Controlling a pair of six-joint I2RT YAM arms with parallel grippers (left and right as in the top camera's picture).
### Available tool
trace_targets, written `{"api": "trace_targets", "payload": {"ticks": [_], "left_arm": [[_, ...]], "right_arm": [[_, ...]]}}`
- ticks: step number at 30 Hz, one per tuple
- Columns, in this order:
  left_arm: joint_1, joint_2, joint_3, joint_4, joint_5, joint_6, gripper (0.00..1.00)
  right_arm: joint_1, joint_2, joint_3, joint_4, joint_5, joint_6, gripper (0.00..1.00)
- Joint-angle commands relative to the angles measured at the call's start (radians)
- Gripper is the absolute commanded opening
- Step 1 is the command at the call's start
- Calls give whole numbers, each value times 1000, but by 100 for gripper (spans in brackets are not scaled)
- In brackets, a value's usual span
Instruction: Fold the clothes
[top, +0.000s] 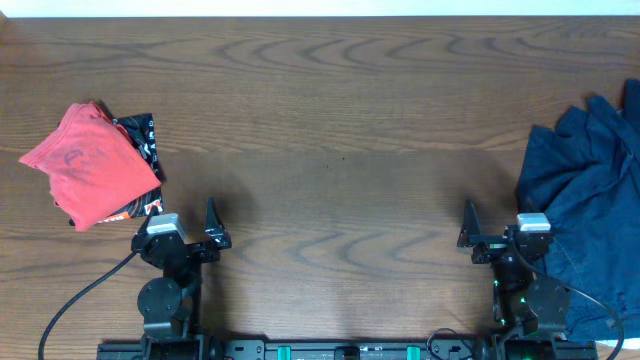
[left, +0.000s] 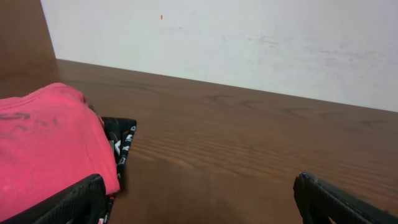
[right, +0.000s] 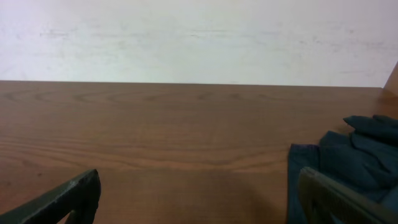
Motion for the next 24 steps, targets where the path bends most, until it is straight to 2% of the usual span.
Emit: {"api": "trace_targets", "payload": {"ticks": [1,24], "left_arm": [[5,-6,-15,-45,-10,13,98],[5,-5,-15,-45,-9,13,98]], "right_arm": [[15,-5,-1,-3,-6,11,99],[15,-5,-1,-5,42,-5,99]]}}
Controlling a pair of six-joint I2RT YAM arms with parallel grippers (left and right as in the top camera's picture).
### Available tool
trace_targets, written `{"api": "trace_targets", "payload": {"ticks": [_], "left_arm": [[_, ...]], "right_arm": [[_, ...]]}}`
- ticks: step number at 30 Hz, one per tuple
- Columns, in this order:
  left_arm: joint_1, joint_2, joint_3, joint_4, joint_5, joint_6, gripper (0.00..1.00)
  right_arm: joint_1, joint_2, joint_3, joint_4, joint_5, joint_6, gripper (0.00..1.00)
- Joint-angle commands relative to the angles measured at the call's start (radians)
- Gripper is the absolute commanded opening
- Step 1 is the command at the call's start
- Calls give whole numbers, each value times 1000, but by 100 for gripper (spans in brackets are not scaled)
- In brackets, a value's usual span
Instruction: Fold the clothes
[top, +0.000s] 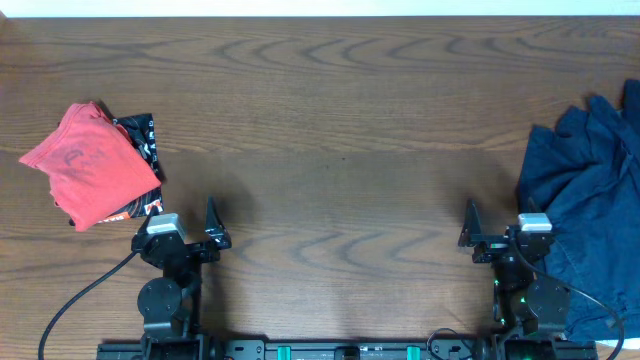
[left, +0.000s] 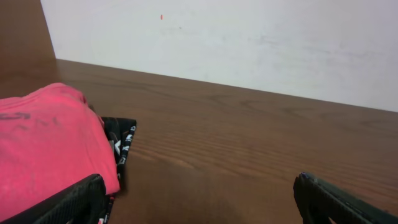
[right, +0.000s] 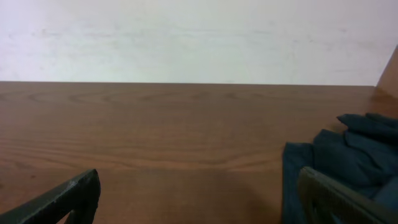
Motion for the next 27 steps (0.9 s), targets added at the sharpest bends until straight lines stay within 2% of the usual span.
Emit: {"api": "trace_targets", "payload": {"ticks": [1,5,8,11,18,22,27], "left_arm": [[5,-5,-15,-45,-9,13,98],[5,-5,-15,-45,-9,13,98],[5,-5,-15,-44,-9,11,98],[5,-5,-14,-44,-8,-43,98],[5,21,64,-57,76,-59,98],[5,95,175,-178,78,-59,98],[5,267,337,-317,77,-59,98]], "right_arm": [[15,-5,-1,-4,17,-4,99],[15,-5,-1,-4,2,2,99],[15,-5,-1,-3,-5,72,99],[15,-5,-1,-4,-4,100,99],[15,0,67,-53,144,105,99],[15,48,149,-118,230,104,99],[15,220,270,-158,281,101,99]]}}
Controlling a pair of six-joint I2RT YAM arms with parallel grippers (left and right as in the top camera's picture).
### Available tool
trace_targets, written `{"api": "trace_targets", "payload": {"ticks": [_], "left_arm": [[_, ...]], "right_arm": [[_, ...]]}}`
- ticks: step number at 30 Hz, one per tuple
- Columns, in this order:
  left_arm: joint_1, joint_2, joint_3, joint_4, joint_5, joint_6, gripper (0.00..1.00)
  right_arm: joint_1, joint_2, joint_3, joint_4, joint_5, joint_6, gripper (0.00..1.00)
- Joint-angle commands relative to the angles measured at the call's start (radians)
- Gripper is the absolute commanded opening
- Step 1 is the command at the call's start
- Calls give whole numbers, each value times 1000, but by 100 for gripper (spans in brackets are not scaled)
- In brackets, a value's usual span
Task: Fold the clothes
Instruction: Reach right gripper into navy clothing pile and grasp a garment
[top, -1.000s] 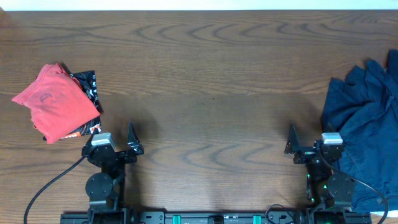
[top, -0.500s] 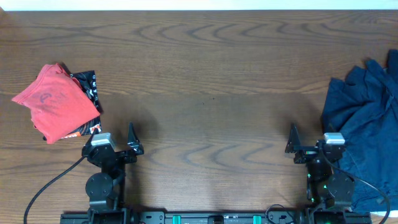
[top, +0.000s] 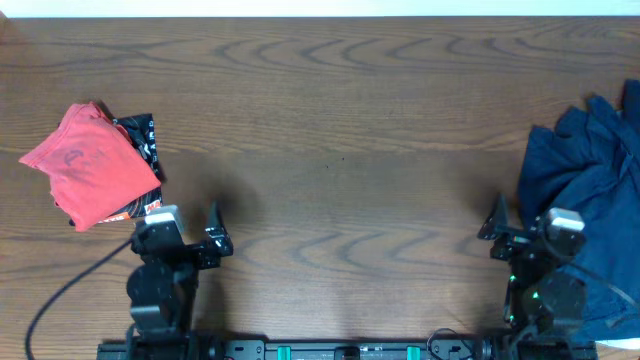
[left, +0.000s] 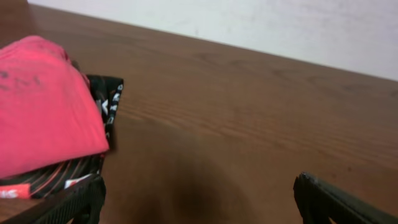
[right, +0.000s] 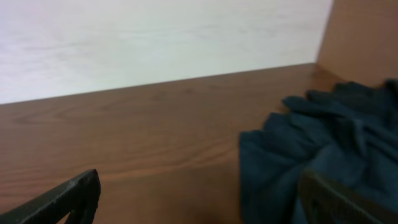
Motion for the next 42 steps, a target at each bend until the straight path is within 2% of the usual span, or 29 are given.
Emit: {"api": "trace_targets", "payload": {"ticks": [1,6,15,20,25,28,30,33,35,42], "left_arm": [[5,120,120,-48,10,-5,98],[5,339,274,-158,10,-5,98],[5,642,481,-354,11,-1,98],[5,688,486,-362,11,-2,98],[5,692,486,-359,10,-2,98],[5,692,486,-359,10,-2,98],[5,692,486,-359,10,-2,98],[5,692,486,-360,10,-2,98],[5,692,486,-359,10,-2,98],[5,692,486,-360,10,-2,98]], "right_arm": [[15,129,91,-16,78,11,99],[3,399,222,-55,101,-65,99],[-85,952,524,-325,103,-77,99],[-88,1099,566,-327,82,-74,99],[-136,1200,566,-344,273,56,97],[-187,1255,566,-343,329,121,88],[-220,1285,566,-335,321,146,80],[-261,1336,566,-316,280,159,74],[-275,1364,566,-302,255,159,66],[-283,1383,567,-281,253,164,1]]}}
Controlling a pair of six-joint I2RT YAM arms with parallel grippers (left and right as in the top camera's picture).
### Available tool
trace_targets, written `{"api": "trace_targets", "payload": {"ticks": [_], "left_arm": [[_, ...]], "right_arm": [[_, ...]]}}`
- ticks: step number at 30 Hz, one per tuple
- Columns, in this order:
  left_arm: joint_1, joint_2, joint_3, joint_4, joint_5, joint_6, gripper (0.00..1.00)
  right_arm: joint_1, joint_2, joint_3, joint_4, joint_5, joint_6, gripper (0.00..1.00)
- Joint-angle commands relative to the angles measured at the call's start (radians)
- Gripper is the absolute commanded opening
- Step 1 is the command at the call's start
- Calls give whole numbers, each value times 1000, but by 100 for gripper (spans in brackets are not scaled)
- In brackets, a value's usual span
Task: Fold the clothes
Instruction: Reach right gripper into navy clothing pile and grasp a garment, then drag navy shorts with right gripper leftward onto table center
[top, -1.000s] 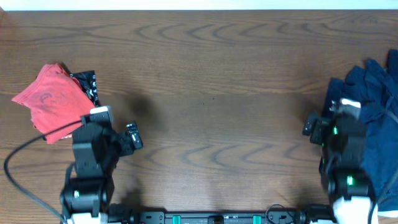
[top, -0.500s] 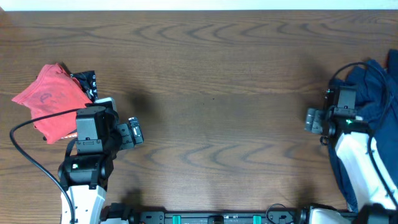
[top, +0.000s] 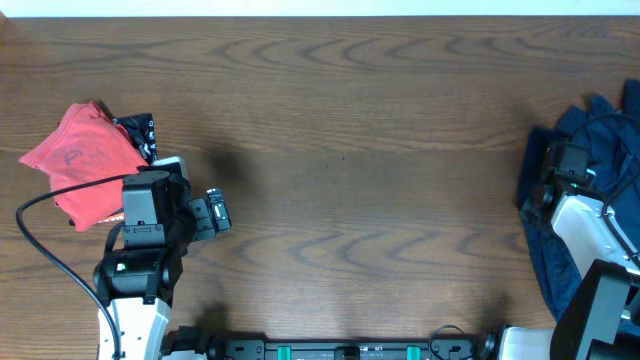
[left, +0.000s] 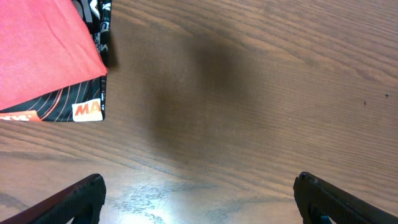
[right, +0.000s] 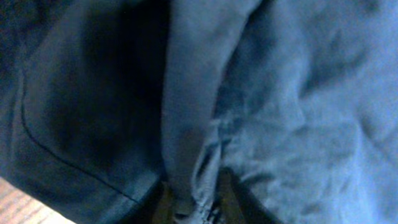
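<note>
A crumpled dark blue garment (top: 592, 205) lies at the table's right edge. My right gripper (top: 547, 168) is down on its left part and fills the right wrist view with blue cloth (right: 292, 93); the right gripper (right: 193, 202) is shut on a raised fold of it. At the left sits a folded red shirt (top: 85, 170) on a black printed garment (left: 84, 107). My left gripper (top: 217, 209) hovers open over bare wood just right of that pile, its fingertips (left: 84, 198) wide apart with nothing between them.
The brown wooden table (top: 340, 130) stretches between the two piles. A black cable (top: 40, 235) loops from the left arm toward the front edge. A white wall runs along the far edge.
The right arm has gone from the front of the table out to the blue garment and shut on a fold. The left arm has risen and now looks straight down beside the red pile.
At the two oldest moments both arms sat low at the front edge, grippers open, facing the wall. Then the left wrist tipped downward and the right arm turned toward the blue garment. Now the right gripper holds the blue cloth and the left hangs open over the table.
</note>
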Motion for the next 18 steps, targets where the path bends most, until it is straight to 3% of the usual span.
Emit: {"api": "trace_targets", "payload": {"ticks": [1,8,14,18], "left_arm": [[4,2,23,0,3,-2,98],[4,2,23,0,3,-2,98],[4,2,23,0,3,-2,98],[4,2,23,0,3,-2,98]], "right_arm": [[-9,-7,22,9,8,20,1],[-10,-174,218,-73,-46,3,1],[9,-288,447,-91,-705,-321,1],[61,-301,464,-161,-770,-343,1]]}}
